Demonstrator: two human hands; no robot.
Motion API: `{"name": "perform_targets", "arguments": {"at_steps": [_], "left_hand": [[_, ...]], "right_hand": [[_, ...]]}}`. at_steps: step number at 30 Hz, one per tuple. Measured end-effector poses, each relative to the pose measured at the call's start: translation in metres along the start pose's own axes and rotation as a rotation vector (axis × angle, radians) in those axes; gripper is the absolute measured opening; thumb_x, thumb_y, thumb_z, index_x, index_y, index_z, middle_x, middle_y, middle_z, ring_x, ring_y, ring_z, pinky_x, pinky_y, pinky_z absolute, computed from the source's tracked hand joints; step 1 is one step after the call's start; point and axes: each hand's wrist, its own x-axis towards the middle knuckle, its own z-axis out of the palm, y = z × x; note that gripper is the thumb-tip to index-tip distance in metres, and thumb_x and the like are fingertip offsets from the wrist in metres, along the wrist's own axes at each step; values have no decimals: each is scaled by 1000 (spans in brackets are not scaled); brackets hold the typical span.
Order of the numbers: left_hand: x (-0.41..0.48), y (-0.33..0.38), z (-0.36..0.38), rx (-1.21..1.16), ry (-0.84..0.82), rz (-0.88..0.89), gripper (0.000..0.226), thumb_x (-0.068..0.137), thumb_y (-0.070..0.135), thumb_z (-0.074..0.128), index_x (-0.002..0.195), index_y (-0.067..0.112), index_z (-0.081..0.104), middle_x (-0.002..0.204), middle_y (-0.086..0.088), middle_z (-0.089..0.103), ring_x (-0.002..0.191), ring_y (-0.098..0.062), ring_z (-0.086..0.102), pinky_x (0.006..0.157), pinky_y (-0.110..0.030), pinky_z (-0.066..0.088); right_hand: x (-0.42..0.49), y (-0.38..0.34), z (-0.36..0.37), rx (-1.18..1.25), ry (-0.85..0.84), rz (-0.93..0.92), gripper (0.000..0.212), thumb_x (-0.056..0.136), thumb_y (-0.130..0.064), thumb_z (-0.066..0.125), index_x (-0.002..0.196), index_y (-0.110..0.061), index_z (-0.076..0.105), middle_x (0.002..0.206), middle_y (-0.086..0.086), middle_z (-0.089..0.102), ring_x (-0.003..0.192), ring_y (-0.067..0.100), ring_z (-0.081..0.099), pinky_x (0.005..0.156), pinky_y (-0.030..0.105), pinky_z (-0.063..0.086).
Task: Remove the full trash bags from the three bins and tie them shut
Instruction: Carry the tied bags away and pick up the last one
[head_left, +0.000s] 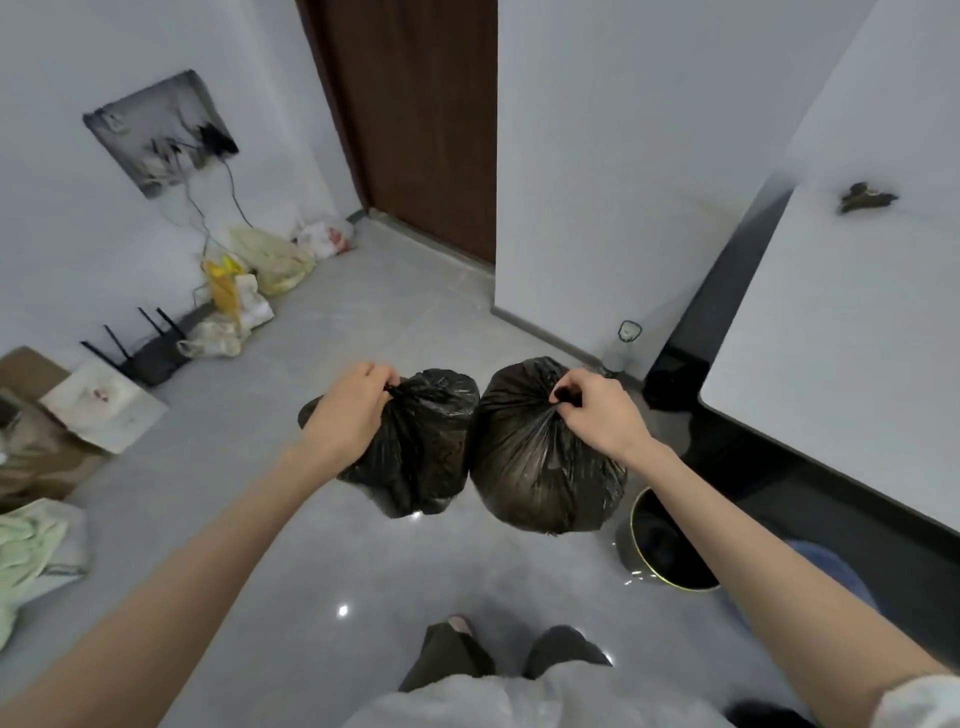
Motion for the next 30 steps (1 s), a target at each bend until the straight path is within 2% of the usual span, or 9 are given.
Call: {"name": "perform_targets", "arguments": {"at_steps": [4, 9, 14, 24, 30], "left_hand": [[63, -32, -11, 10, -24, 42, 22, 94, 3, 44, 113, 5, 55, 115, -12, 53, 108, -28, 51, 92, -28, 36], [157, -63, -13, 16, -62, 80, 22, 94, 4, 44, 114, 6, 55, 116, -13, 53, 109, -30, 50, 92, -31, 36], [255, -79, 3, 10, -89, 108, 23, 94, 5, 45, 115, 4, 56, 117, -15, 53, 108, -30, 51, 94, -32, 38], [441, -79, 39, -4, -202, 144, 24, 93, 6, 46, 116, 7, 56, 118, -13, 54, 109, -29, 51, 96, -33, 39], [539, -79, 76, -16, -306, 179, 23, 92, 5, 47, 113, 7, 56, 116, -13, 53, 108, -31, 51, 95, -36, 42]], "right_hand": [[55, -19, 14, 8, 16, 63, 16, 85, -12, 56, 91, -23, 65, 96, -2, 70, 91, 21, 64, 79, 36, 52], [133, -26, 29, 29, 58, 162, 15, 84, -13, 56, 89, -26, 64, 92, -2, 70, 88, 20, 64, 79, 37, 53], [223, -14, 40, 31, 47, 226, 17, 85, -12, 56, 86, -27, 63, 88, -1, 70, 80, 19, 65, 70, 35, 53], [382, 25, 29, 44, 38, 410, 17, 86, -7, 56, 88, -20, 68, 97, 2, 71, 95, 22, 64, 77, 32, 51], [454, 57, 33, 96, 28, 575, 16, 91, -7, 54, 93, -15, 68, 101, 5, 70, 97, 22, 63, 72, 26, 46]]}}
